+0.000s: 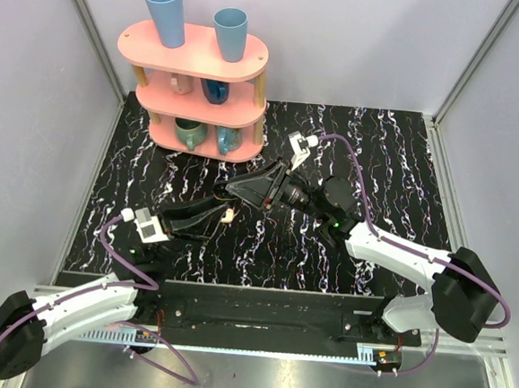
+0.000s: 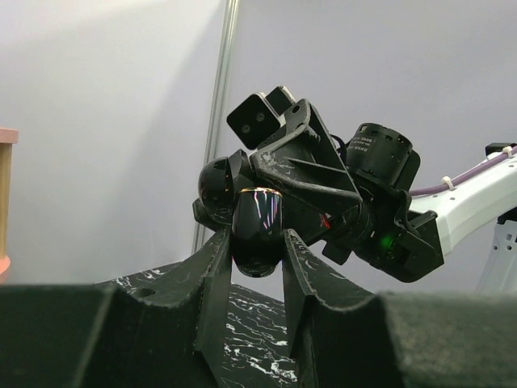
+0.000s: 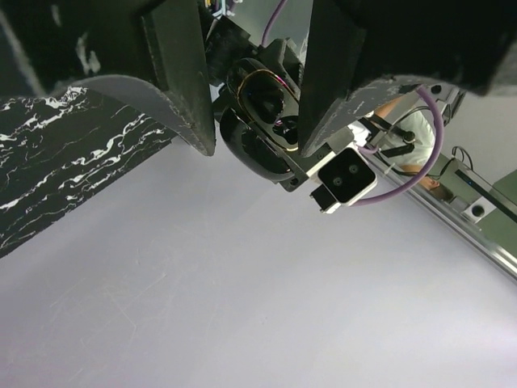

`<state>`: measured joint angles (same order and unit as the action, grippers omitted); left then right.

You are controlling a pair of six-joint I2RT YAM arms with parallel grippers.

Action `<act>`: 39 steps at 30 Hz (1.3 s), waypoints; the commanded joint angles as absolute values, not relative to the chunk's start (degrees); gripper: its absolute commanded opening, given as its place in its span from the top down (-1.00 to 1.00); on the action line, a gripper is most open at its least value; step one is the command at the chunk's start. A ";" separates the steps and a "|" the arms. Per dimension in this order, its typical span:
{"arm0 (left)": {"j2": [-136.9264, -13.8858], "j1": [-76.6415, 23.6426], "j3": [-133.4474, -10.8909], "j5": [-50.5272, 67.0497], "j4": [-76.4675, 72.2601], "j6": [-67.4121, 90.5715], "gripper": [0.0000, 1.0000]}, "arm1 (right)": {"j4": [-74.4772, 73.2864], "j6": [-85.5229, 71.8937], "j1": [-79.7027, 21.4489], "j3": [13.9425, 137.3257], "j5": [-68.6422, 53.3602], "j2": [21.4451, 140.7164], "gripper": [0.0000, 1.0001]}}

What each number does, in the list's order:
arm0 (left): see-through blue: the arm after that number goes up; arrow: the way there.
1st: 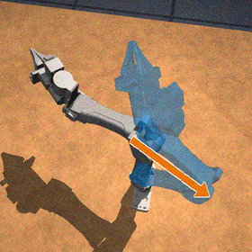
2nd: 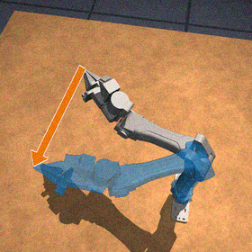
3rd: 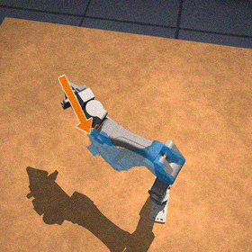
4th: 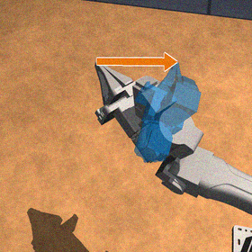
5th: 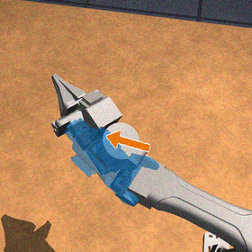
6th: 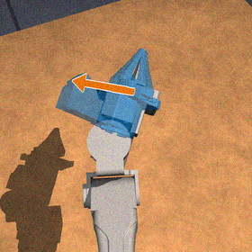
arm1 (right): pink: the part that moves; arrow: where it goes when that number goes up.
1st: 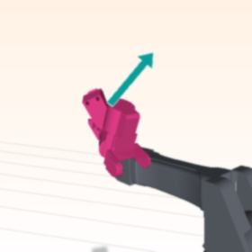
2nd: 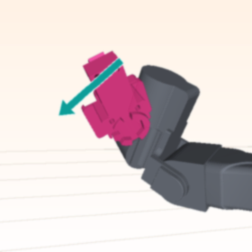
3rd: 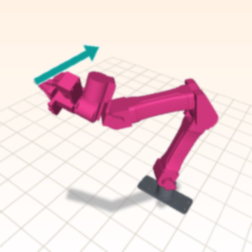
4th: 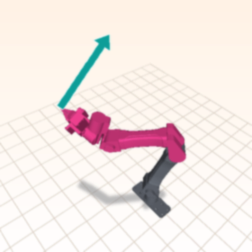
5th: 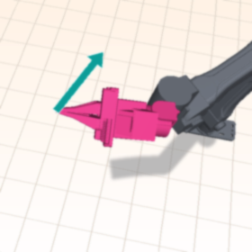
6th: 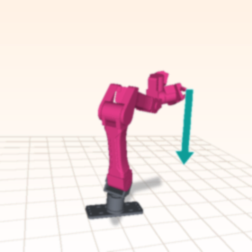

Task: Insert the wireless bluetooth earbuds into the charging case
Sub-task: Adjust the charging case.

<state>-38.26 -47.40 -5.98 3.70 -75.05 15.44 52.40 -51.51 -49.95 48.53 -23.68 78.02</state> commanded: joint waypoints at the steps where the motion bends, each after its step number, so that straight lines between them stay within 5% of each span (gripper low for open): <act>1: -37.44 -47.37 -6.33 4.31 -82.62 15.21 1.00 | 52.03 -49.31 -50.19 49.75 -24.26 77.35 -0.04; 6: -37.27 -47.37 -6.33 3.96 -82.62 15.03 1.00 | 48.17 -46.67 -50.10 50.80 -24.35 76.03 0.09; 8: -37.35 -47.37 -6.24 3.96 -82.53 15.03 1.00 | 48.25 -46.32 -50.19 50.80 -24.34 75.94 0.29; 17: -38.14 -47.37 -5.80 3.60 -81.91 14.94 0.93 | 45.88 -44.48 -50.19 53.26 -26.10 75.85 0.35; 25: -37.71 -47.37 -5.71 3.69 -78.49 13.71 0.56 | 37.80 -39.21 -50.19 54.75 -24.79 73.83 0.41; 39: -34.28 -47.37 -7.38 5.80 -69.17 12.30 0.23 | 26.28 -31.29 -50.19 59.32 -25.31 73.12 0.44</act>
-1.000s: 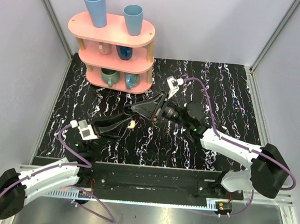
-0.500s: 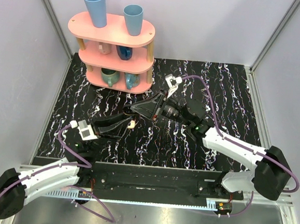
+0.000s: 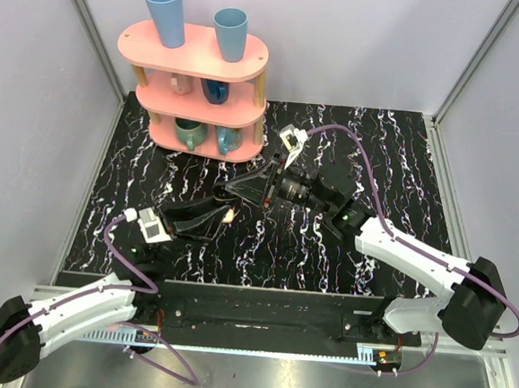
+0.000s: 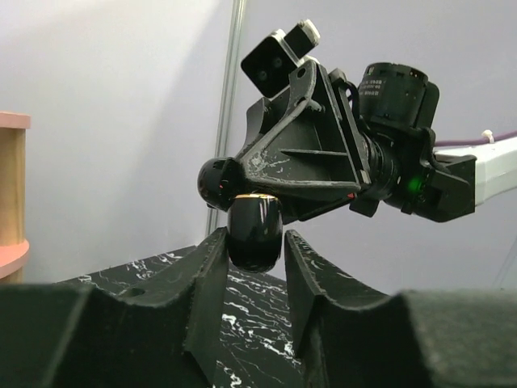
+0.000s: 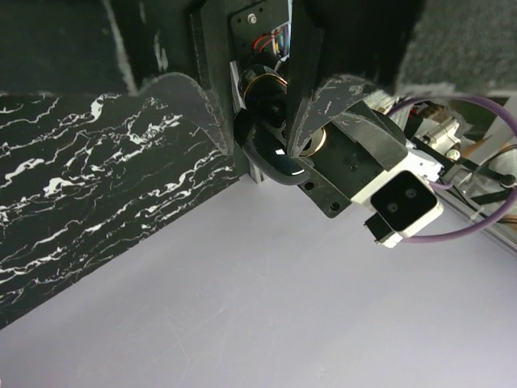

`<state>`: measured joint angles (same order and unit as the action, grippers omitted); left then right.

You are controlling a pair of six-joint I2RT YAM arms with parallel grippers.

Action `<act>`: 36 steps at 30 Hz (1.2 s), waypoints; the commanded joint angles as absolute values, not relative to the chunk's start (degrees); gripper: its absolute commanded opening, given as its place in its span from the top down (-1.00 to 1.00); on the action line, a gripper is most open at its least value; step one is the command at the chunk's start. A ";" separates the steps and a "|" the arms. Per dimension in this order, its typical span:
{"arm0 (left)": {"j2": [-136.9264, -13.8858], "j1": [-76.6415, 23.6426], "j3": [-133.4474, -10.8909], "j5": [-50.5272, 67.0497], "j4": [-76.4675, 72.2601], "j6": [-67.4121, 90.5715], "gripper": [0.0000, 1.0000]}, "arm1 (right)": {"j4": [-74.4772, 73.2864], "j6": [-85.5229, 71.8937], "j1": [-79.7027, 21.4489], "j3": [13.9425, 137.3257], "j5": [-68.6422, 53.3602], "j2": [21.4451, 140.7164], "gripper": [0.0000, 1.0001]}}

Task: Insert the wireless bluetooth earbuds into the charging case
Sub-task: Adjust the charging case.

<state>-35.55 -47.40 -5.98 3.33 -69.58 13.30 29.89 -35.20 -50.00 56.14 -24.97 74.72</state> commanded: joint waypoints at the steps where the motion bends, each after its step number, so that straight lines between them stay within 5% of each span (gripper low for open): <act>1: -34.02 -47.37 -7.30 5.89 -68.56 12.48 0.21 | 26.11 -30.94 -50.19 59.67 -25.57 73.12 0.44; 16: -30.41 -47.29 -9.67 6.24 -58.28 10.64 0.14 | 13.98 -22.25 -50.19 66.09 -31.28 74.62 0.46; 23: -30.23 -47.29 -9.93 5.01 -57.65 10.20 0.46 | 11.69 -21.36 -50.19 66.53 -31.02 74.88 0.48; 33: -30.50 -47.29 -9.76 4.31 -59.77 10.02 0.29 | 10.37 -21.45 -50.18 66.09 -31.73 75.58 0.46; 36: -30.41 -47.29 -9.84 4.13 -58.98 9.93 0.57 | 10.46 -21.62 -50.19 66.01 -31.90 75.67 0.46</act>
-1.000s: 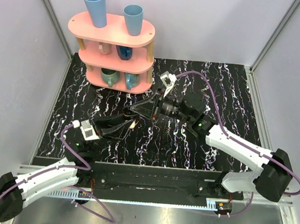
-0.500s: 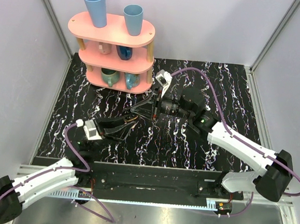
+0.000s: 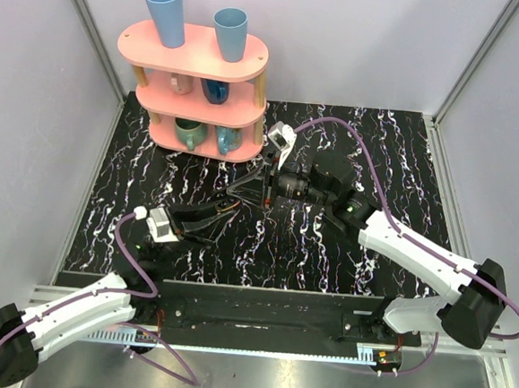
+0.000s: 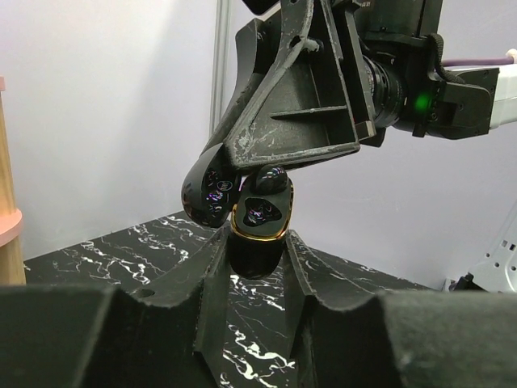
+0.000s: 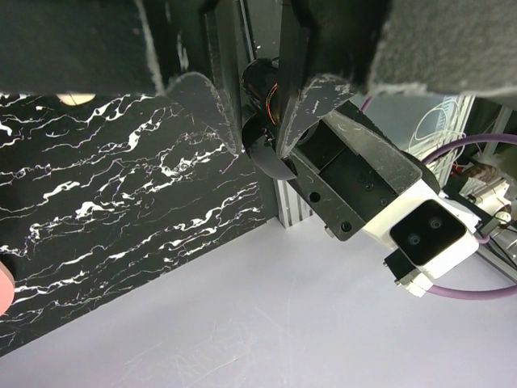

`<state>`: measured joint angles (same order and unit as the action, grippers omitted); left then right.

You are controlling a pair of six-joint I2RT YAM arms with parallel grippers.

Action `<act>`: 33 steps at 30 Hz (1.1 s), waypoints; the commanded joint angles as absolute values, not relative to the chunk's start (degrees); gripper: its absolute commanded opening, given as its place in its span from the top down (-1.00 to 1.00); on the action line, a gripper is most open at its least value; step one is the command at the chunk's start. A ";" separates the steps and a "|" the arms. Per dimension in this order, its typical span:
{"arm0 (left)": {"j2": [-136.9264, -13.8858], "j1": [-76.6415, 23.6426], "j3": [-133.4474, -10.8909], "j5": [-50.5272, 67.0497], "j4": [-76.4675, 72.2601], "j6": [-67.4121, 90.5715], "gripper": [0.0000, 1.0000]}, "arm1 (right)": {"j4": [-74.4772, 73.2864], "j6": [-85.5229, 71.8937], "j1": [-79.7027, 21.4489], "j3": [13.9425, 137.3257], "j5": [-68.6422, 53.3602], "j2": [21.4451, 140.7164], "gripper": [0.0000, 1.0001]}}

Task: Insert the wireless bluetooth earbuds into the charging case
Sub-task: Adjust the charging case, then pick up the earbud from the center of the board.

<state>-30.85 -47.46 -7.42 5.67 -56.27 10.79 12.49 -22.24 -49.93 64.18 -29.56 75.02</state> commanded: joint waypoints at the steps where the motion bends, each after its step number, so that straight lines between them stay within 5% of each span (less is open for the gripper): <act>1: -30.32 -47.29 -9.93 4.04 -58.63 9.93 0.69 | 10.46 -21.62 -50.19 66.01 -32.08 75.76 0.46; 7: -29.97 -47.29 -10.02 2.64 -58.10 9.49 1.00 | 10.02 -21.88 -50.19 65.48 -31.64 75.85 0.39; 8: -29.88 -47.29 -9.93 2.29 -57.92 9.58 1.00 | 10.19 -21.97 -50.19 65.22 -30.94 75.59 0.20; 17: -30.23 -47.29 -9.23 1.84 -58.27 9.14 1.00 | 9.85 -21.71 -50.18 64.42 -22.17 73.30 -0.36; 28: -30.50 -47.29 -9.49 0.88 -55.55 7.91 1.00 | 10.38 -22.33 -50.19 61.52 -15.38 66.19 -0.56; 33: -30.50 -47.29 -9.67 0.62 -54.06 7.30 1.00 | 0.37 -25.56 -50.10 59.69 3.65 63.02 -0.54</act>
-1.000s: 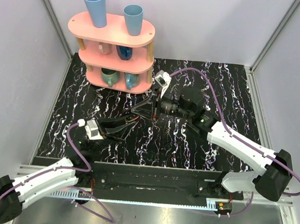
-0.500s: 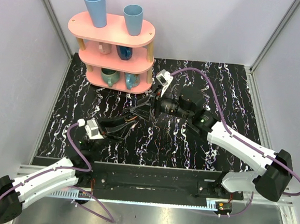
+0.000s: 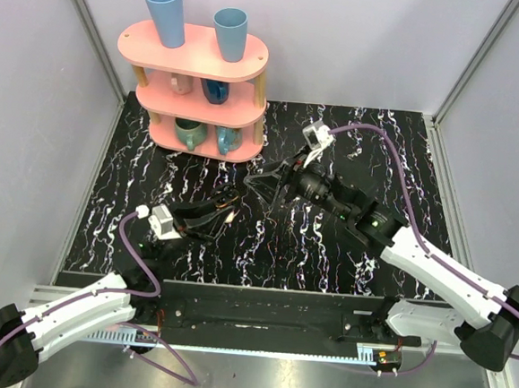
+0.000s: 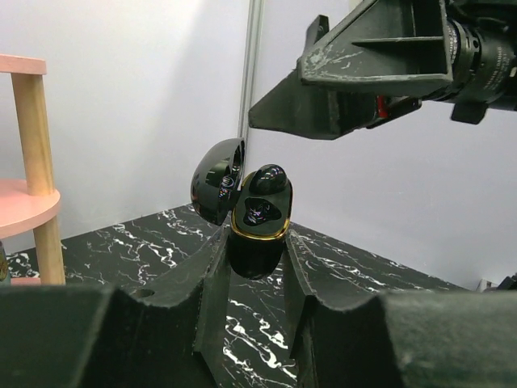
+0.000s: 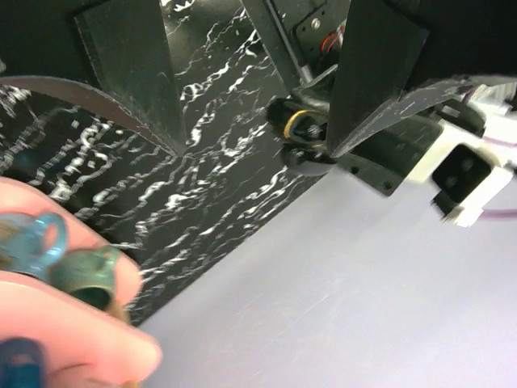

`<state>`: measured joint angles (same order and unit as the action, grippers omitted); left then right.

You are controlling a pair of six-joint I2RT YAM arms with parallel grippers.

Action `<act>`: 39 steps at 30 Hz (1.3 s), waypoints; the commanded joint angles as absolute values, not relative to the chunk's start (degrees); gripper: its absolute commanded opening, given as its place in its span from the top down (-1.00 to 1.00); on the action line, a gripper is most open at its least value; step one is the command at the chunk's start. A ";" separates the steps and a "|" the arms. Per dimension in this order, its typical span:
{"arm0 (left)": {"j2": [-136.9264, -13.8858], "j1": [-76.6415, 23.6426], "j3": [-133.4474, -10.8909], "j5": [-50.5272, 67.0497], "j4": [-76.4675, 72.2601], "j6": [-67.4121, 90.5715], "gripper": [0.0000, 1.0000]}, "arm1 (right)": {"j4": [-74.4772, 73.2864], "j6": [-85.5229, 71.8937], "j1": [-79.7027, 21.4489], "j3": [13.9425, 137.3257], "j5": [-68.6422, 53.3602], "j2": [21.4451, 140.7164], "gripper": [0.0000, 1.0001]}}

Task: Insert the wireless bluetooth earbuds into the charging case
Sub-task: Pick up the earbud from the center of the board.

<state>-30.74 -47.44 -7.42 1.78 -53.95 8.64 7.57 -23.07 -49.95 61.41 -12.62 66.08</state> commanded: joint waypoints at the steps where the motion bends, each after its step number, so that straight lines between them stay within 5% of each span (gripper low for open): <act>1: -30.32 -47.29 -9.58 0.62 -53.88 7.21 1.00 | -3.39 -25.92 -50.01 59.07 6.74 62.23 -0.54; 5: -29.18 -47.29 -9.23 0.18 -53.35 7.03 1.00 | -17.28 -29.09 -49.05 54.68 16.96 61.52 -0.47; 12: -26.37 -47.29 -8.88 0.18 -51.24 6.07 1.00 | -24.08 -34.37 -48.69 46.50 13.02 62.48 -0.43; 15: -25.58 -47.37 -8.53 0.18 -50.71 5.98 1.00 | -24.70 -34.72 -48.69 45.45 10.99 65.30 -0.22; 39: -23.38 -47.37 -8.44 -0.88 -48.69 5.80 1.00 | -27.33 -25.05 -48.78 56.34 8.00 90.17 -0.04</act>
